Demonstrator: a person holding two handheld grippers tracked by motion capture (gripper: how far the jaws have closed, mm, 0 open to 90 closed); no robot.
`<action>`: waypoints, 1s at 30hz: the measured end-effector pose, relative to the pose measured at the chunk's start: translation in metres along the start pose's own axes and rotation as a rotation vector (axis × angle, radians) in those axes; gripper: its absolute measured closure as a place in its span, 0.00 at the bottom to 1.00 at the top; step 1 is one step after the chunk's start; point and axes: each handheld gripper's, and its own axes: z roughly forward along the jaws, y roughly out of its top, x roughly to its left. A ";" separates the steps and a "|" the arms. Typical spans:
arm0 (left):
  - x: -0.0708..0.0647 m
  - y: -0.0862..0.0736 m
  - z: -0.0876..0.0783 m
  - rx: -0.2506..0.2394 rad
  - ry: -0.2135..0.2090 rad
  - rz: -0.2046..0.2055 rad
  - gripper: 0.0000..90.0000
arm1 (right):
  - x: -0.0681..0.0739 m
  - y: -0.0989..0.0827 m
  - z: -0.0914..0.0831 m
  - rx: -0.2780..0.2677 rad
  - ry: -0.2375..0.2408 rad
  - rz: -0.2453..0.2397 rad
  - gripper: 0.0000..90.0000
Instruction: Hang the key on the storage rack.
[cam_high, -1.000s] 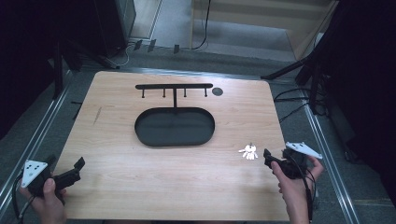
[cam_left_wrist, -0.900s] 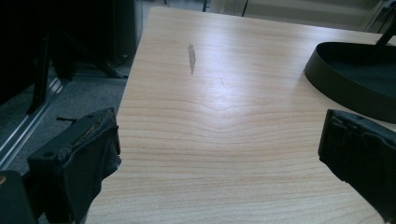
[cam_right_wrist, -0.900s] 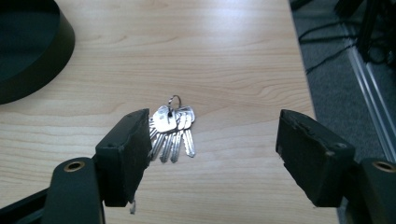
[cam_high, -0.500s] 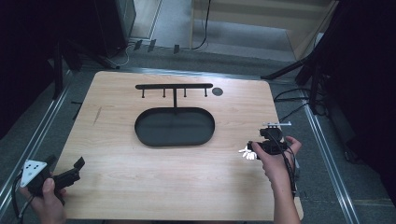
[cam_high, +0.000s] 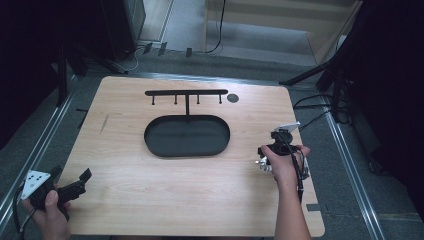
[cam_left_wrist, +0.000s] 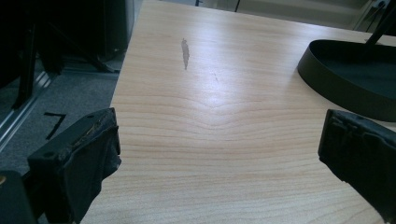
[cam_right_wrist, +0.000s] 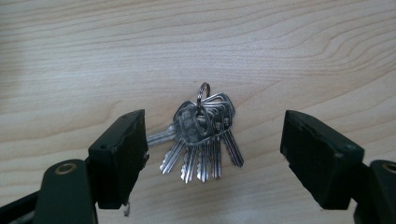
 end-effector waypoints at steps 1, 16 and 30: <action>0.000 0.000 0.000 0.000 -0.001 -0.001 0.00 | 0.000 0.001 0.003 0.007 -0.004 0.011 0.25; 0.000 0.000 0.000 0.005 -0.002 0.004 0.00 | 0.004 0.003 0.024 0.040 -0.037 0.080 0.26; 0.000 0.000 0.000 0.009 -0.004 0.009 0.00 | -0.009 -0.008 0.026 0.024 0.012 0.022 0.45</action>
